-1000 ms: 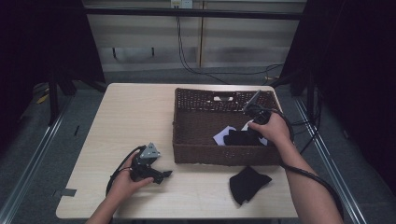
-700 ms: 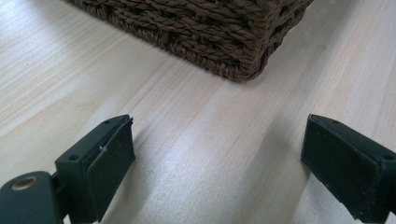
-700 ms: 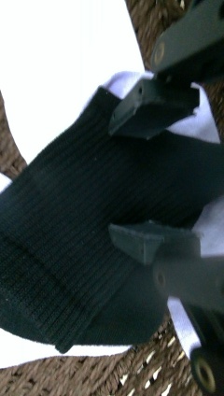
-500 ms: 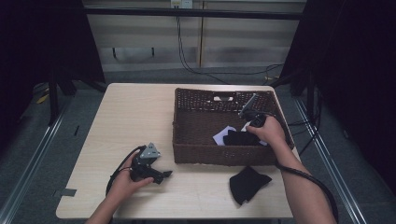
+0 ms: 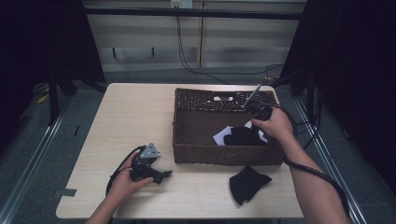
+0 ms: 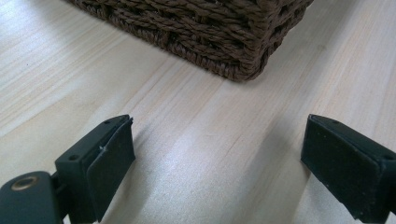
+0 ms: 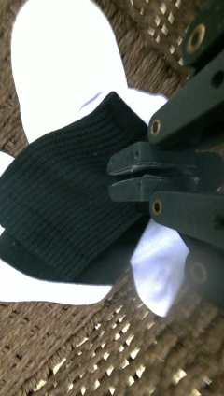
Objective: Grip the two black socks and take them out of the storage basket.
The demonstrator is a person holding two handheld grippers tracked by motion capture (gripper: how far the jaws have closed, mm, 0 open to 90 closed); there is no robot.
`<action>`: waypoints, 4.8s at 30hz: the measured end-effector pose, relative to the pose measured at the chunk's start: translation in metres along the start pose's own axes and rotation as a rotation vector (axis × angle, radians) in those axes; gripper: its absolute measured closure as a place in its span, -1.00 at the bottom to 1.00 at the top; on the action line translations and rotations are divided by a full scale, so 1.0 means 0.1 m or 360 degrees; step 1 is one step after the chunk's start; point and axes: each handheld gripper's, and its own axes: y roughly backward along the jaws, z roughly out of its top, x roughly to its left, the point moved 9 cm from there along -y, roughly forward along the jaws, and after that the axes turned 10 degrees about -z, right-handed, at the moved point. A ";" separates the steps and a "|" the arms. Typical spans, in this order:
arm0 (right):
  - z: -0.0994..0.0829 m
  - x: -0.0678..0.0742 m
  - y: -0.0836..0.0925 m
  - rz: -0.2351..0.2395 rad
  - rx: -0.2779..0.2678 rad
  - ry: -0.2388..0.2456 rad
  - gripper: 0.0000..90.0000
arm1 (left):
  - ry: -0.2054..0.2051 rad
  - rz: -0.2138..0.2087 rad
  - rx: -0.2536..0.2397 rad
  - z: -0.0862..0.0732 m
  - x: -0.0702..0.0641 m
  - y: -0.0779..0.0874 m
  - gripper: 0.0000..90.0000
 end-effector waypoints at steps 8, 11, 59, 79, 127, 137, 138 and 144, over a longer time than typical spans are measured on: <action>0.02 0.04 0.26 -0.0030 0.0023 0.0057 0.92 | -0.0001 -0.0003 0.0006 0.00 0.00 0.00 -0.80; 0.04 0.04 0.35 -0.0034 0.0016 0.0066 0.92 | -0.0001 -0.0004 0.0006 0.00 0.00 0.00 -0.80; -0.20 -0.02 0.13 0.0003 0.0148 0.0011 0.85 | -0.0004 -0.0014 0.0003 0.00 0.00 0.00 -0.81; -0.05 0.03 0.91 -0.0134 0.0136 0.0108 0.85 | -0.0005 -0.0014 0.0004 0.00 0.00 0.00 -0.81; -0.28 1.00 2.14 -0.0198 0.0027 0.0584 0.85 | -0.0008 -0.0015 0.0008 0.00 0.00 0.00 -0.81; -0.39 1.21 2.24 -0.0221 0.0017 0.0684 0.84 | -0.0007 -0.0009 0.0002 0.00 0.00 0.00 -0.81; -0.40 1.22 2.25 -0.0224 0.0019 0.0686 0.84 | -0.0007 -0.0010 0.0001 0.00 0.00 0.00 -0.81; -0.41 1.33 2.19 -0.0167 0.0009 0.0725 0.84 | -0.0008 -0.0013 0.0010 0.00 0.00 0.00 -0.81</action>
